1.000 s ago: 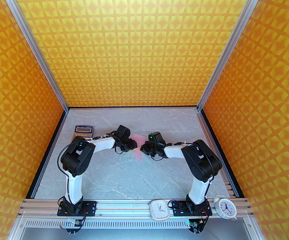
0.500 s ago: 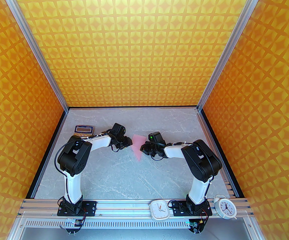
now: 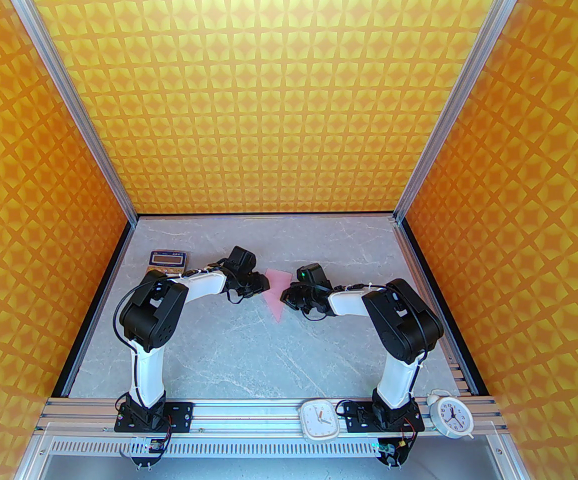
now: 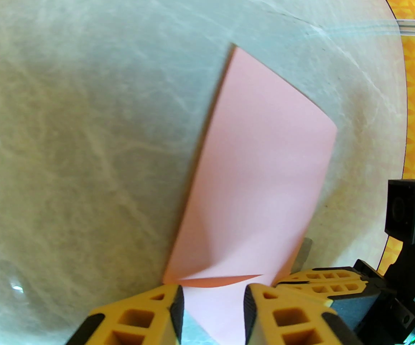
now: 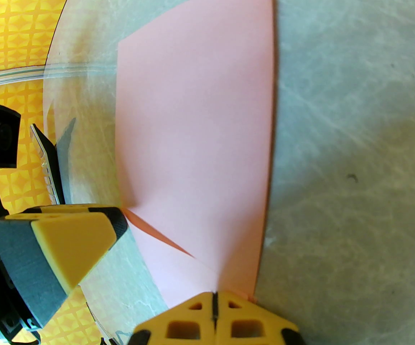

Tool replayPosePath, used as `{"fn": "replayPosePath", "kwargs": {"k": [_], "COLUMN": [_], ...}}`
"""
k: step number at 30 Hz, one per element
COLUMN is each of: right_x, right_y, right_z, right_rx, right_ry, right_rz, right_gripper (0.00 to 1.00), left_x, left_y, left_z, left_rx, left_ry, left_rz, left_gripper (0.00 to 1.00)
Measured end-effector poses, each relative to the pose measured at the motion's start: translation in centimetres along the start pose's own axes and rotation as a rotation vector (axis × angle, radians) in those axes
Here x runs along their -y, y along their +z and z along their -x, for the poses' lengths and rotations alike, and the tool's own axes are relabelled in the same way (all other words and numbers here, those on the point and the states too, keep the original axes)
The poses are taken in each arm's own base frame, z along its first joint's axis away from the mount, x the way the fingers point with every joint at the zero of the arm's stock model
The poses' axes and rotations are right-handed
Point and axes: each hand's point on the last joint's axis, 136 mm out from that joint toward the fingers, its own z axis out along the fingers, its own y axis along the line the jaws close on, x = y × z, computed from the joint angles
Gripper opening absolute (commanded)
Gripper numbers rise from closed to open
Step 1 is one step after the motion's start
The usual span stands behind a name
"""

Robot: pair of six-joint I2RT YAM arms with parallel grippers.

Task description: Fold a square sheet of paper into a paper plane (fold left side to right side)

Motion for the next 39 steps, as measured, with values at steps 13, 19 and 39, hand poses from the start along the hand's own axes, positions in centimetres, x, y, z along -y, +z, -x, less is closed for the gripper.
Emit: {"fn": "replayPosePath", "kwargs": {"k": [13,19,39], "right_x": [-0.1,-0.5,-0.6], "right_y": [0.1,0.5,0.7], "right_z": [0.1,0.3,0.2], "right_rx": [-0.011,-0.025,-0.028], "right_ry": [-0.033,-0.058,-0.073], "right_rz": [-0.011,-0.011,-0.01], "right_gripper": [0.0,0.0,0.0], "left_x": [-1.1,-2.0,-0.3], "left_y": [-0.1,-0.7,0.5], "left_z": [0.2,0.9,0.5], "left_rx": [0.019,0.046,0.051], "left_ry": [0.008,0.016,0.092], "left_rz": [0.055,0.146,0.19], "left_gripper": [0.38,0.39,0.37]}}
